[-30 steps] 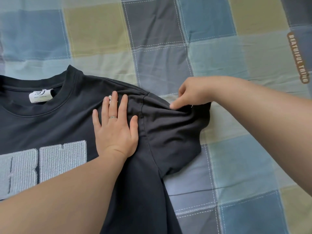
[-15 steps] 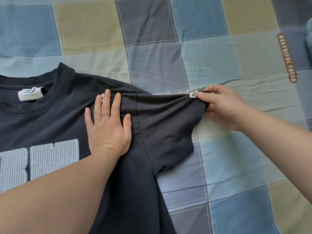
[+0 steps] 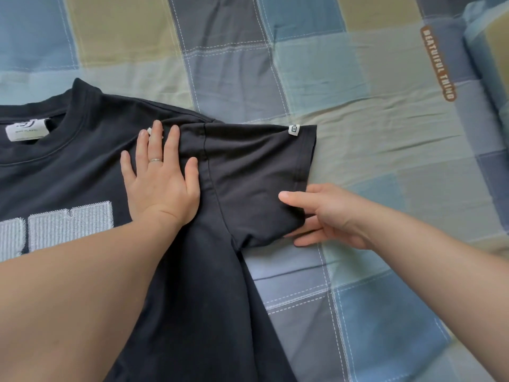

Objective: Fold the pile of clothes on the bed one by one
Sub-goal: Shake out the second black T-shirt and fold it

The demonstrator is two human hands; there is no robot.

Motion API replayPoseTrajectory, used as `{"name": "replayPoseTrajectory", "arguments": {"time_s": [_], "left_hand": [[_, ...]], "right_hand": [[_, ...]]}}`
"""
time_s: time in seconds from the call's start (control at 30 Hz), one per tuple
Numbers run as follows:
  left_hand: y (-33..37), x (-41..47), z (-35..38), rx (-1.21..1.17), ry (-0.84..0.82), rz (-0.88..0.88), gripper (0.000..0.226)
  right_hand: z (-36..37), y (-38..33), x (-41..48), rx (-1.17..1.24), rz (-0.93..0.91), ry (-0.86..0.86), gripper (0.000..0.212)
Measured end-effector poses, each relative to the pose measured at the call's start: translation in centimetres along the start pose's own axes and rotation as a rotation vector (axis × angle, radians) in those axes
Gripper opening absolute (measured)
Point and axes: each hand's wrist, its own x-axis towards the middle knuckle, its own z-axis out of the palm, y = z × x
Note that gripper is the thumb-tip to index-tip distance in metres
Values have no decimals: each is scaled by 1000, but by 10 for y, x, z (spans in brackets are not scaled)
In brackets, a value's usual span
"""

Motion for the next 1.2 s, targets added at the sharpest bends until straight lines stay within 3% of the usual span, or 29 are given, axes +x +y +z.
{"name": "replayPoseTrajectory", "arguments": {"time_s": [0.23,0.33,0.43,0.5,0.63,0.73,0.9,1.03,1.2], "left_hand": [[3,-26,-21,-189,-125,83,65],[15,-85,-26,-260,-130,173,65],[20,-140,-19,-164,-212,247,71],[17,-162,-11,-75,-240,261,74],[15,-181,-5,-10,-252,275,77],[16,-193,-10,-37,-280,280,78],[3,-240,-19,-57,-377,329,76],[-18,-292,-28,3,-503,400,76],[-30,-333,-37,64,-581,484,78]], "right_hand": [[7,37,-16,140,-57,326,32],[17,48,-22,198,-94,305,19],[26,58,-32,154,-76,219,14],[22,63,-38,163,-59,288,4],[21,68,-45,231,-78,433,18],[35,79,-55,158,-89,339,30],[47,115,-80,-35,-83,266,25],[73,189,-110,-236,-45,263,21],[105,276,-141,-531,16,219,33]]}}
